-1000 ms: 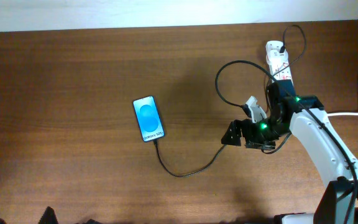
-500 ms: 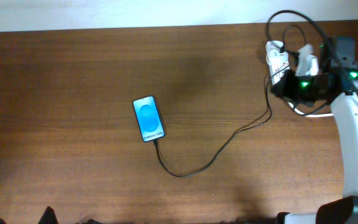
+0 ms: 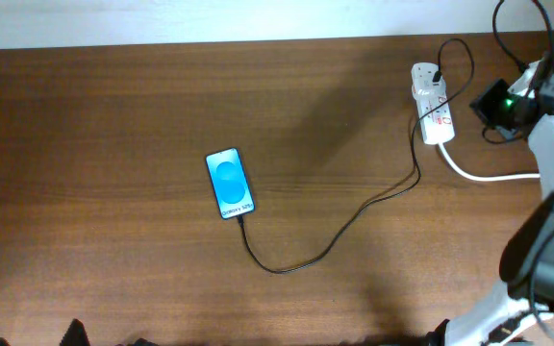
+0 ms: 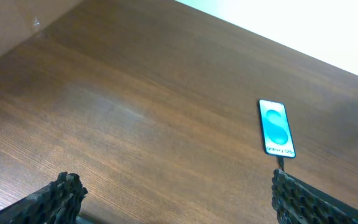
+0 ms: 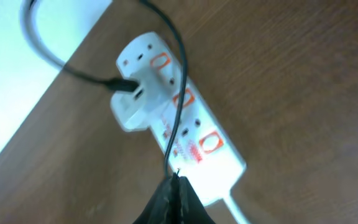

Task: Plug charger to phone and switch on socket

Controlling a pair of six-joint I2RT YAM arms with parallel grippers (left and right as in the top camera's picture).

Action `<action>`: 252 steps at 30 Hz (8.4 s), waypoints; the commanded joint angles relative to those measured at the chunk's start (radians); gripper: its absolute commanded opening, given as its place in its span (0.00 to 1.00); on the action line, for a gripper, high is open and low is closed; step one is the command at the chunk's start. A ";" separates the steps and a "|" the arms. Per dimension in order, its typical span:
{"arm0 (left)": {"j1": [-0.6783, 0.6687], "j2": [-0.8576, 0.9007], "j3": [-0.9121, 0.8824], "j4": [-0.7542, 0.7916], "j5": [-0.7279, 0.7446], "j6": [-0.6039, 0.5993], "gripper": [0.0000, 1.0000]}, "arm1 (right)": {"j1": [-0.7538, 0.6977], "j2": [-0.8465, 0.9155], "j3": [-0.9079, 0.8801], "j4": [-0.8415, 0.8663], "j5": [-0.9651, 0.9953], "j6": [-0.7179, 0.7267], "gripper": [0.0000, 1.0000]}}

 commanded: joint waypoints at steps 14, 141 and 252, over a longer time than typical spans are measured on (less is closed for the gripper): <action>0.004 0.003 0.000 -0.001 -0.004 0.012 0.99 | 0.019 0.361 0.187 0.166 -0.019 0.074 0.04; 0.004 0.003 0.000 -0.001 -0.004 0.012 1.00 | 0.211 -1.051 0.184 -1.200 0.156 -0.255 0.99; 0.125 -0.007 -0.043 0.084 0.103 0.011 0.99 | 0.348 -1.940 -1.502 0.427 0.281 -0.246 0.98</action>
